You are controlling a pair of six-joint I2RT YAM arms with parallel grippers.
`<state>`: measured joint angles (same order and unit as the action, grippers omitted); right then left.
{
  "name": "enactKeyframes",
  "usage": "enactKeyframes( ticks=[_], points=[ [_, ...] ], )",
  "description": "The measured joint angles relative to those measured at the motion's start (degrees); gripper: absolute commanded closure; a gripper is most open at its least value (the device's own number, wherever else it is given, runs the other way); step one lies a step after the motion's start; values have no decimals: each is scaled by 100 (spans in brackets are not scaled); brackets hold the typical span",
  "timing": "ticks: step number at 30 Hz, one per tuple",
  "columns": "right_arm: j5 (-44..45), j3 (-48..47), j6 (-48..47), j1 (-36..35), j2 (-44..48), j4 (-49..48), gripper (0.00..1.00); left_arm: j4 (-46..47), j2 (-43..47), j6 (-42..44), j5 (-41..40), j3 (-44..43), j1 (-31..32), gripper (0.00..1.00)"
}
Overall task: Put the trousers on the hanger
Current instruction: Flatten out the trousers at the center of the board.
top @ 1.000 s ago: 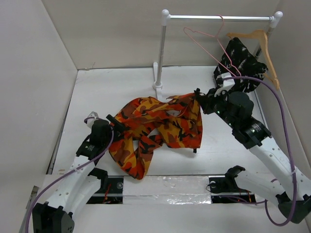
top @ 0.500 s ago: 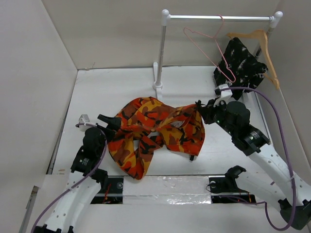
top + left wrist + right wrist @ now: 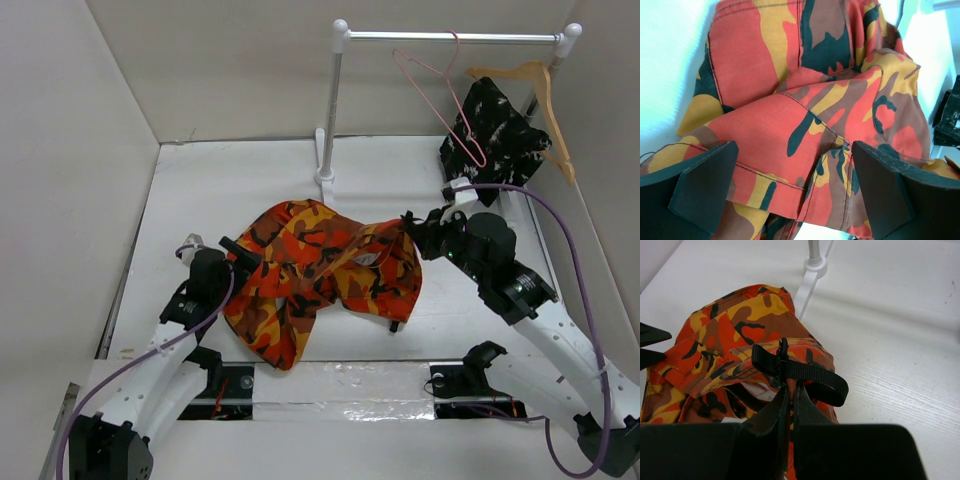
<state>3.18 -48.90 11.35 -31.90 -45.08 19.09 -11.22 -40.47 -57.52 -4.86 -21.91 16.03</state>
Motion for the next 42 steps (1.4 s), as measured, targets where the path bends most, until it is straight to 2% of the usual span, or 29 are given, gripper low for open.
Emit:
enactKeyframes(
  ticks=[5,14,17,21,27,30,31,34,38,42],
  points=[
    [79,0,4,-2,17,26,100,-334,76,42,-282,-63,0,1],
    [249,-39,61,13,229,205,100,-1320,560,9,-1486,-455,46,1],
    [245,-44,90,48,299,232,100,-1211,-107,39,-1508,-507,155,1],
    [181,-44,92,87,393,245,100,-540,-1322,168,-1132,-205,164,1],
    [-9,33,90,109,372,240,100,487,-2103,334,-1038,-245,166,3],
    [-66,122,90,114,374,229,100,782,-2879,426,-1095,-673,164,24],
    [-76,142,92,114,369,229,100,890,-3187,455,-1104,-859,164,57],
    [-90,175,103,114,378,236,100,1213,-3910,575,-1119,-1200,160,100],
    [-85,177,105,114,466,286,100,1180,-3965,800,-1075,-1373,127,100],
    [-223,118,103,28,686,514,100,566,-3191,1126,-1115,-1471,52,100]
  ],
)
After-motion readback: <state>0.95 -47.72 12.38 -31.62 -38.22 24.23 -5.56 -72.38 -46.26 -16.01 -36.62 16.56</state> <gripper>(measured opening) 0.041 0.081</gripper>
